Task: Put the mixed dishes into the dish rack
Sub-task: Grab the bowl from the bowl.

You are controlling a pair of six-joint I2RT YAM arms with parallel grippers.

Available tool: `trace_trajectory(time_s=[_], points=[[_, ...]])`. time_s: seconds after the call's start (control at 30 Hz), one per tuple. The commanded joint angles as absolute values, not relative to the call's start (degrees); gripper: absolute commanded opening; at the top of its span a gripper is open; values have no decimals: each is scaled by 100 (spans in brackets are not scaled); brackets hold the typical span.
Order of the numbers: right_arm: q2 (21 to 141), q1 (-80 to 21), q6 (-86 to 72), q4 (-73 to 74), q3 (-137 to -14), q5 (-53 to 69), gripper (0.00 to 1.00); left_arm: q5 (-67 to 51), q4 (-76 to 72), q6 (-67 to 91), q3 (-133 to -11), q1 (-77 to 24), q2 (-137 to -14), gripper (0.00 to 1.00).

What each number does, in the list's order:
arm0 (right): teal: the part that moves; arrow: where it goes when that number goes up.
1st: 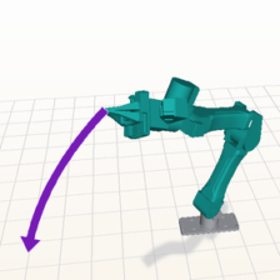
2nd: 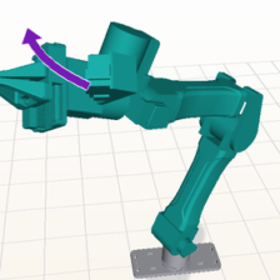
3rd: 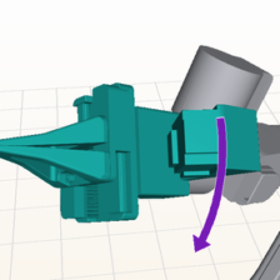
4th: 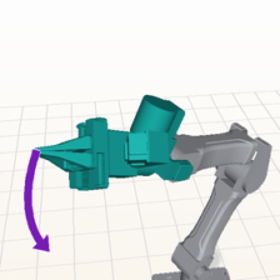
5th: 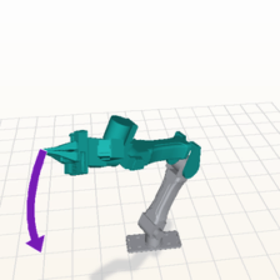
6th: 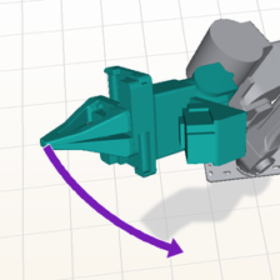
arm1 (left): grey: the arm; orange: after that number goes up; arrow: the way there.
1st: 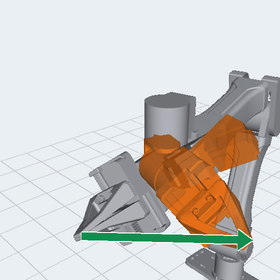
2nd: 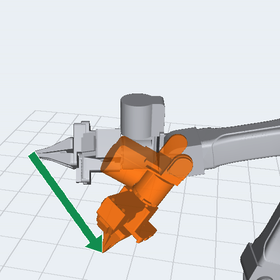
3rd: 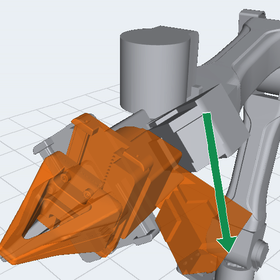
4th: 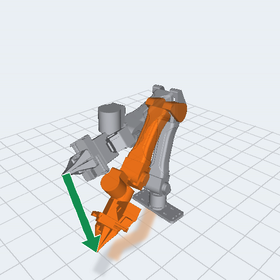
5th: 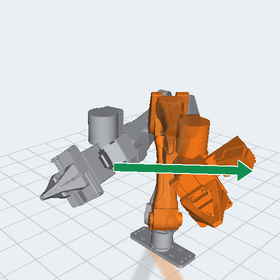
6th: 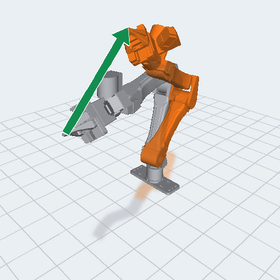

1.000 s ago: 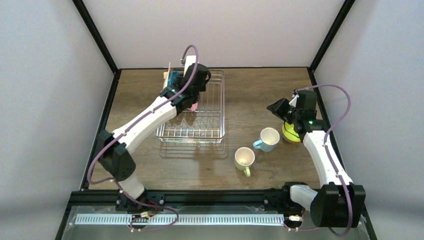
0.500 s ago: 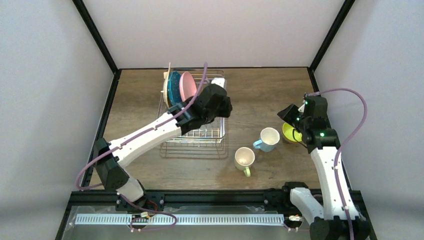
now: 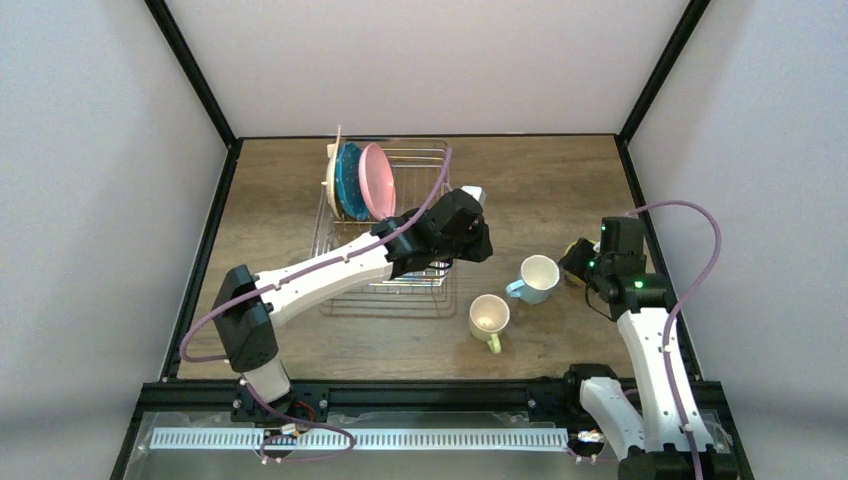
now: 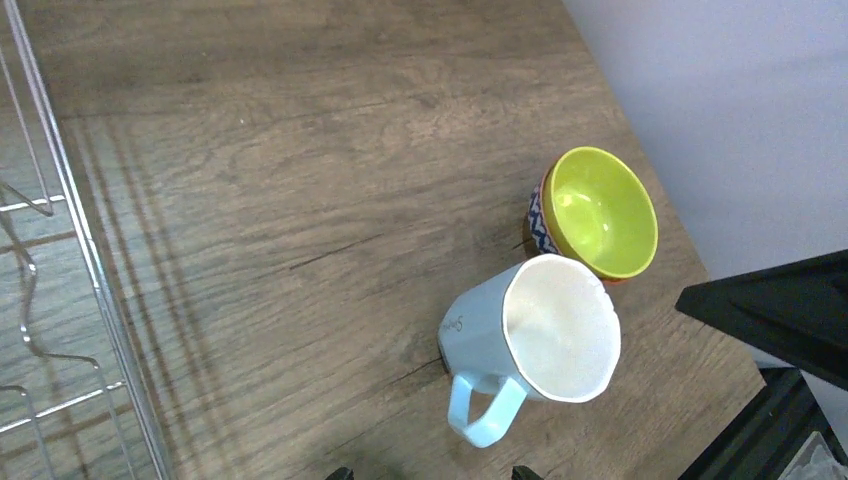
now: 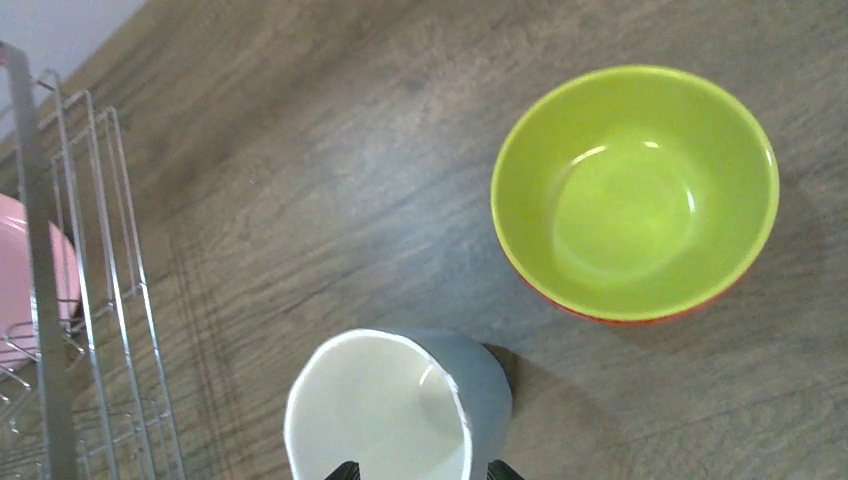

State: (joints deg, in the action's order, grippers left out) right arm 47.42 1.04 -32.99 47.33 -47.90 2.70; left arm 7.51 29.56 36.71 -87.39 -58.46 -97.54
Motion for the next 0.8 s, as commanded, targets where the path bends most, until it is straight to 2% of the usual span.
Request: trace_trajectory(time_s=[0.0,0.77], points=[[4620,105,-3301,4786,-4470,201,72,401,2927,3823,-8987,-5862,-9997,90],[5086,107,-3505,4647,-4557,115,72,556,3139,3885,-9266,-5863,-10150,90]])
